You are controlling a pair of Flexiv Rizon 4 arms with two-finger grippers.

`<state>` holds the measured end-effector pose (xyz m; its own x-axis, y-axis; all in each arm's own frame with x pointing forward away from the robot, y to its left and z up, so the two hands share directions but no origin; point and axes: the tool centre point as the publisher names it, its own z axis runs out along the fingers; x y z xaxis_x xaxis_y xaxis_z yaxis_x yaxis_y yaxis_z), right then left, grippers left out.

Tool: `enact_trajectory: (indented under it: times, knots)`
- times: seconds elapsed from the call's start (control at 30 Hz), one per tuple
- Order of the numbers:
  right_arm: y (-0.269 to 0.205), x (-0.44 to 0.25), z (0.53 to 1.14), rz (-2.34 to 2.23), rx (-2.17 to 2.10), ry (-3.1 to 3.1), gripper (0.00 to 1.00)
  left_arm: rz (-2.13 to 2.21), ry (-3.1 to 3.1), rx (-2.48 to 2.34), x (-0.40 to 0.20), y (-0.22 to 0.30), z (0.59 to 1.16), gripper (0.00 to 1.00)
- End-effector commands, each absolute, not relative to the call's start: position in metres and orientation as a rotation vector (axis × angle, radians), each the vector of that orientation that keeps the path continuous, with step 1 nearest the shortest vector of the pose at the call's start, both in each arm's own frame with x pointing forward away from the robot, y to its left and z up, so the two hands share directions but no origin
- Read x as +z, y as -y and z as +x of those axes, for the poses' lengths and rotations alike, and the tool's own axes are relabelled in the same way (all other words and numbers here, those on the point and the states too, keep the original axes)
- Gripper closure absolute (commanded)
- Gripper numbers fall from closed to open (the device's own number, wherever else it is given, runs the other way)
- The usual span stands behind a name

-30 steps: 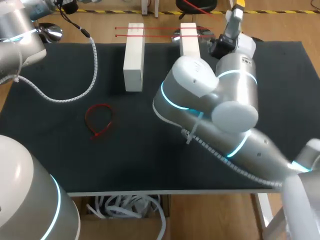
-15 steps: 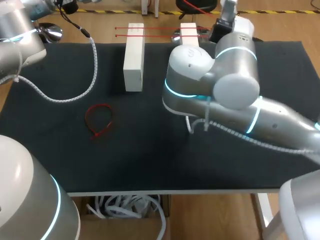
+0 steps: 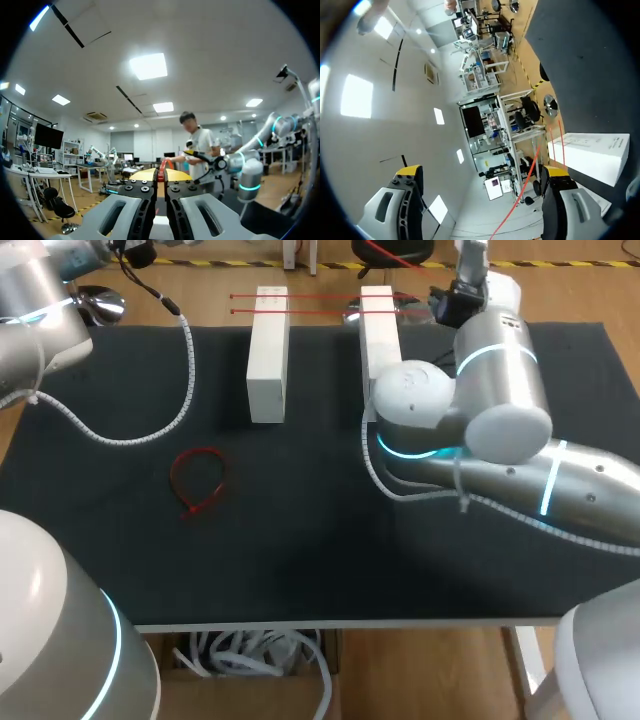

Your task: Grab the tape and strap the tape.

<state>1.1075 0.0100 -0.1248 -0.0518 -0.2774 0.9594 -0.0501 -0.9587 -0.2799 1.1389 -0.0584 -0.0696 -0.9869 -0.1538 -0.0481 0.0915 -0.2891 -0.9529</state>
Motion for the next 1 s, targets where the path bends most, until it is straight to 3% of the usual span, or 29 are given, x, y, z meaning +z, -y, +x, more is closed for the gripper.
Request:
enact_trajectory:
  times: [0.03,0.53,1.0]
  knots:
    - [-0.003,-0.132,1.117,-1.985,-2.159,-0.279,0.00,-0.082,-1.772,-2.402,-0.069,0.059,1.138,1.00]
    - [-0.037,-0.139,1.123,-1.956,-2.113,-0.412,0.00,-0.082,-1.772,-2.402,-0.069,0.059,1.138,1.00]
    - [-0.030,-0.130,1.139,-1.931,-2.149,-0.435,0.00,-0.082,-1.772,-2.402,-0.069,0.059,1.138,1.00]
